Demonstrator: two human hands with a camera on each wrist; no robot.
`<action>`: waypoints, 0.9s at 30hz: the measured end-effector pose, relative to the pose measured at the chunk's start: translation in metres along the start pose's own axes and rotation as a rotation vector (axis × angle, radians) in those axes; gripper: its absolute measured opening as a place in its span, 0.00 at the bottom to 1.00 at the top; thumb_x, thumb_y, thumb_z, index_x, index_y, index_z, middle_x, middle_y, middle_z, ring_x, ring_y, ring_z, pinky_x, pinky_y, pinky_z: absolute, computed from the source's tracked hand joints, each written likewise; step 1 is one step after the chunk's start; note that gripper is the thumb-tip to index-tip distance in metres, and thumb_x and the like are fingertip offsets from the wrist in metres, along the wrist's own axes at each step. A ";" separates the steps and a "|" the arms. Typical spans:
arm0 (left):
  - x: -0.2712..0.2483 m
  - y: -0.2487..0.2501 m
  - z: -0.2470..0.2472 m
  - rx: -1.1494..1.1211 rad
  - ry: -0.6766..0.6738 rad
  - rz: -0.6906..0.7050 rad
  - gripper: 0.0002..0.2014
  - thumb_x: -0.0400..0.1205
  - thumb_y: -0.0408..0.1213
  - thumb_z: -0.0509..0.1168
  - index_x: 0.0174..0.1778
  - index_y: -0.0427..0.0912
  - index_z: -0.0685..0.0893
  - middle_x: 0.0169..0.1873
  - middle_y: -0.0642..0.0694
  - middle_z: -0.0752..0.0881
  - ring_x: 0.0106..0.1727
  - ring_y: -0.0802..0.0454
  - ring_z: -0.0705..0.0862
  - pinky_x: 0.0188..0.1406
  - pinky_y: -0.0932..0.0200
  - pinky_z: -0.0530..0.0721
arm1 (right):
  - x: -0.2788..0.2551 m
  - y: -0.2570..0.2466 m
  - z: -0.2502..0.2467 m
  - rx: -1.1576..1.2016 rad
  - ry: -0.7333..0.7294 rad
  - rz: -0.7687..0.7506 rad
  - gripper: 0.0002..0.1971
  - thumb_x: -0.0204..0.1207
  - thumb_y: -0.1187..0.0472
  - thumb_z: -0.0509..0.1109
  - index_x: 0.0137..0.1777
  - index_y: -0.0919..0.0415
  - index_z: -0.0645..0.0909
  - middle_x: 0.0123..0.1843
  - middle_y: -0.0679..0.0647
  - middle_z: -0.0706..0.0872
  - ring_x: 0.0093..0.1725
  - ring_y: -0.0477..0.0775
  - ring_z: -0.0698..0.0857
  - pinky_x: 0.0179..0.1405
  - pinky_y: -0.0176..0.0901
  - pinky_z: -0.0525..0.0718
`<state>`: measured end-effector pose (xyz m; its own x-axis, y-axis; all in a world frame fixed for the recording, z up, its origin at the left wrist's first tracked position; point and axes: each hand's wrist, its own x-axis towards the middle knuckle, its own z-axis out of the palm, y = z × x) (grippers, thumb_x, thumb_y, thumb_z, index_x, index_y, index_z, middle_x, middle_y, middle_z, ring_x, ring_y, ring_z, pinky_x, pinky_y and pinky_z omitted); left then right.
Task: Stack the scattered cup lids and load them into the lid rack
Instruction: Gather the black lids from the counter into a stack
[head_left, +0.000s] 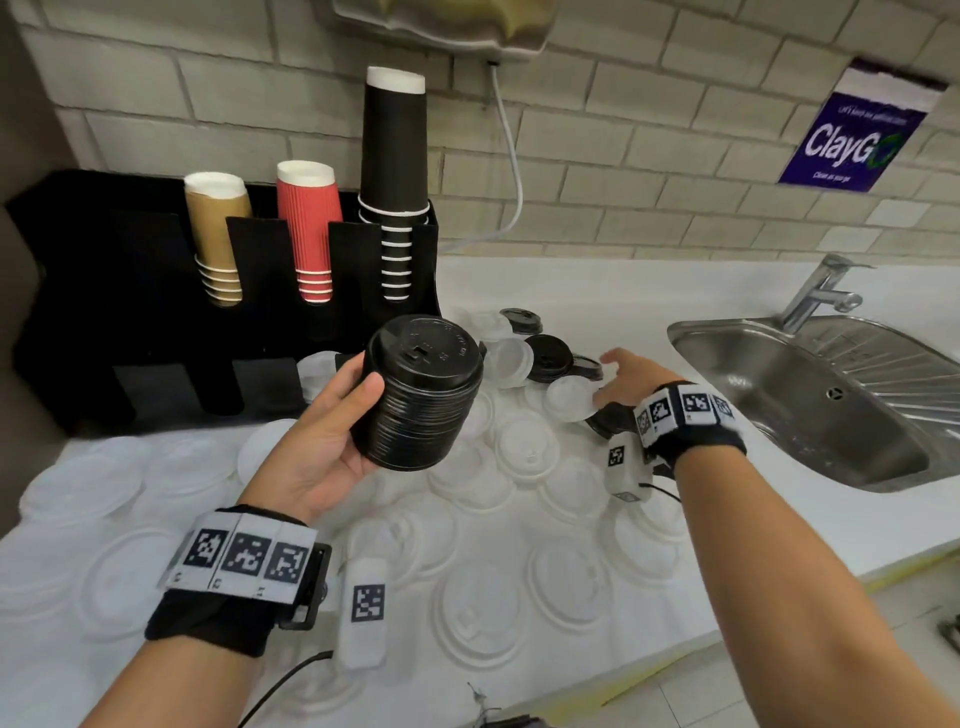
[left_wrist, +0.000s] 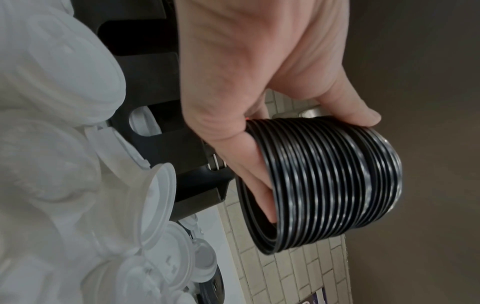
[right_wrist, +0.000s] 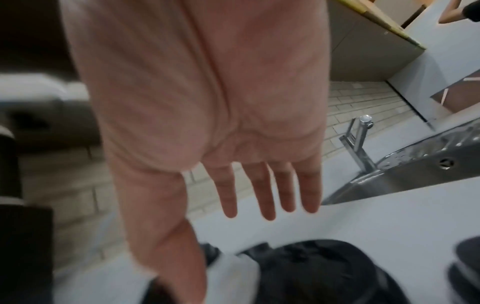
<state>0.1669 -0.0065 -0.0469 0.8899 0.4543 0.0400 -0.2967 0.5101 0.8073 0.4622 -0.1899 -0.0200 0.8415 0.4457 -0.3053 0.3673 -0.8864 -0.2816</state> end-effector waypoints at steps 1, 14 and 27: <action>-0.001 0.001 0.000 0.004 0.002 -0.001 0.40 0.48 0.55 0.88 0.58 0.55 0.88 0.56 0.49 0.90 0.56 0.52 0.89 0.41 0.55 0.89 | 0.004 0.003 0.004 -0.077 0.000 0.002 0.38 0.67 0.58 0.77 0.78 0.52 0.66 0.66 0.57 0.81 0.58 0.59 0.81 0.47 0.44 0.75; -0.004 0.000 -0.004 0.036 0.015 0.010 0.33 0.57 0.55 0.85 0.59 0.55 0.88 0.57 0.48 0.90 0.58 0.50 0.89 0.42 0.54 0.89 | -0.026 -0.008 -0.006 -0.341 0.130 0.012 0.24 0.67 0.55 0.67 0.65 0.60 0.79 0.58 0.59 0.86 0.57 0.64 0.83 0.47 0.46 0.81; -0.005 -0.014 0.013 0.026 0.019 -0.054 0.21 0.73 0.43 0.67 0.65 0.50 0.82 0.53 0.49 0.91 0.53 0.53 0.90 0.39 0.57 0.88 | -0.123 -0.062 -0.024 0.584 0.055 -0.831 0.22 0.71 0.61 0.77 0.63 0.42 0.79 0.56 0.44 0.84 0.53 0.35 0.81 0.44 0.36 0.84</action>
<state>0.1708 -0.0249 -0.0507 0.8977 0.4403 -0.0152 -0.2389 0.5156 0.8229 0.3454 -0.1926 0.0564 0.4300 0.8737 0.2274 0.6057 -0.0924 -0.7903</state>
